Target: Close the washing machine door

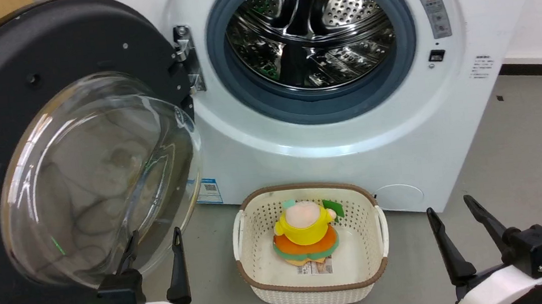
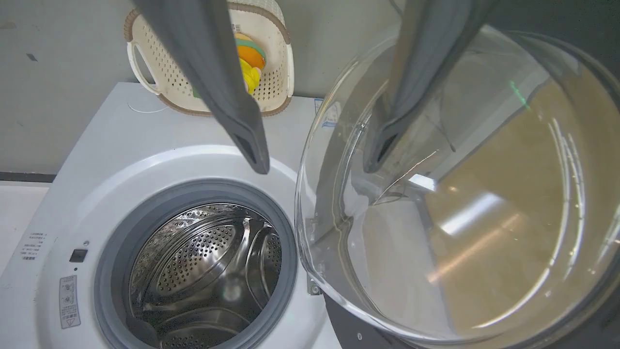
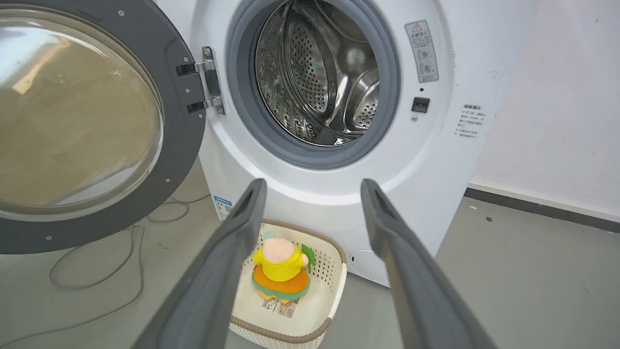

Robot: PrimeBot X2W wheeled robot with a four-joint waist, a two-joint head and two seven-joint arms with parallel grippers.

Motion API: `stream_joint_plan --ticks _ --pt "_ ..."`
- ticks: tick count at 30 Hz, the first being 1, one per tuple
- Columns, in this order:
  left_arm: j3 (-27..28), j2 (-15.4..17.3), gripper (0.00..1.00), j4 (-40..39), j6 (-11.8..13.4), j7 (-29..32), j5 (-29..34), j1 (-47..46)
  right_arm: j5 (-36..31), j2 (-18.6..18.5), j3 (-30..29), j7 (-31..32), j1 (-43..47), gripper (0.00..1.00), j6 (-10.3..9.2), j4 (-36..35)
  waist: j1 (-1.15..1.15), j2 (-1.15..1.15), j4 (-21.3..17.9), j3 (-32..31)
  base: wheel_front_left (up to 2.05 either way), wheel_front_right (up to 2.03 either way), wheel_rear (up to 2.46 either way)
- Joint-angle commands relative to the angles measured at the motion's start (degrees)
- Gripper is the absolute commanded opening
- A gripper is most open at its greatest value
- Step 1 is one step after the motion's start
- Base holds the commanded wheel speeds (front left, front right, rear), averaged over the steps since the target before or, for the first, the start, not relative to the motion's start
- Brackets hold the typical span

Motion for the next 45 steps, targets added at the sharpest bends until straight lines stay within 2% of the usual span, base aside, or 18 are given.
stream_joint_plan --ticks 1,14,45 --pt "-0.17 0.01 1.0 -0.37 0.25 -0.48 -0.28 0.53 0.34 -0.28 0.16 -0.47 0.77 1.0 0.01 0.05 0.0 0.0 0.52 -0.05 0.0 0.0 0.0" --pt "-0.43 0.01 1.0 -1.04 0.59 -2.04 -0.59 1.03 1.68 -0.65 0.81 -2.02 1.23 1.0 0.02 0.11 0.0 0.0 5.99 -0.25 0.0 0.0 0.0" --pt "-0.28 0.01 1.0 -5.71 4.4 -5.75 -2.23 3.53 6.46 -3.53 6.88 -5.73 -3.17 1.0 0.03 2.8 0.0 0.0 14.16 1.02 0.0 0.0 0.0"
